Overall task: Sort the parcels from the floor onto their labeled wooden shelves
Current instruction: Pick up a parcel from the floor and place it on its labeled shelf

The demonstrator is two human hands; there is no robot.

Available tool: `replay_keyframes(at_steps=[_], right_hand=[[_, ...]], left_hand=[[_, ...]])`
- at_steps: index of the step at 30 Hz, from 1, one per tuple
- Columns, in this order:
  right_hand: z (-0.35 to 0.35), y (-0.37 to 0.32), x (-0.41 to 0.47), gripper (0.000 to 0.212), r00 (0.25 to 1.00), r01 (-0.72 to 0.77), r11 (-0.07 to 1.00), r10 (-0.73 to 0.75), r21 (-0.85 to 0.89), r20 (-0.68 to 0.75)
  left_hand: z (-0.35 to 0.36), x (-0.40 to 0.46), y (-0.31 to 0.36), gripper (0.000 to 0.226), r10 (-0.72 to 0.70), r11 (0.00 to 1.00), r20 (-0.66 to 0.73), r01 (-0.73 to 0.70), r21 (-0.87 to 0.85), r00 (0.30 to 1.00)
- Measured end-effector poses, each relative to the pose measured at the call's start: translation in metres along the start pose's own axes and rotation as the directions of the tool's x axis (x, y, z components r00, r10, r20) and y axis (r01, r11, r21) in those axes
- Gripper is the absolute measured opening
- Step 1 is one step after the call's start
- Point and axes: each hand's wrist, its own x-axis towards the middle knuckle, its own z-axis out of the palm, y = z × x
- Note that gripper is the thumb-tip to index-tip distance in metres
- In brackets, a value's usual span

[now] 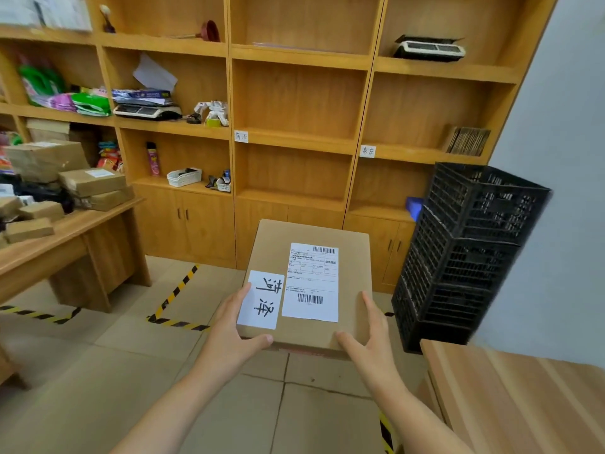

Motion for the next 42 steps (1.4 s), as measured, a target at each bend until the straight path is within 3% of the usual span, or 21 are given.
replay_keyframes(at_steps=[11,27,42], right_hand=[[0.065,-0.003,0.182,0.078,0.995,0.036,0.999,-0.036,0.002,0.095],[0.273,-0.022,0.393,0.076,1.000,-0.023,1.000,0.023,-0.009,-0.017],[0.337,0.020,0.594,0.078,0.997,-0.027,0.999,0.025,-0.018,-0.069]], left_hand=[[-0.021,0.171,-0.040,0.087,-0.013,1.000,-0.082,0.014,0.003,0.997],[-0.155,0.437,-0.142,0.087,0.031,1.000,0.049,-0.032,0.002,0.998],[-0.142,0.644,-0.210,0.112,-0.052,0.997,0.059,0.055,-0.049,0.997]])
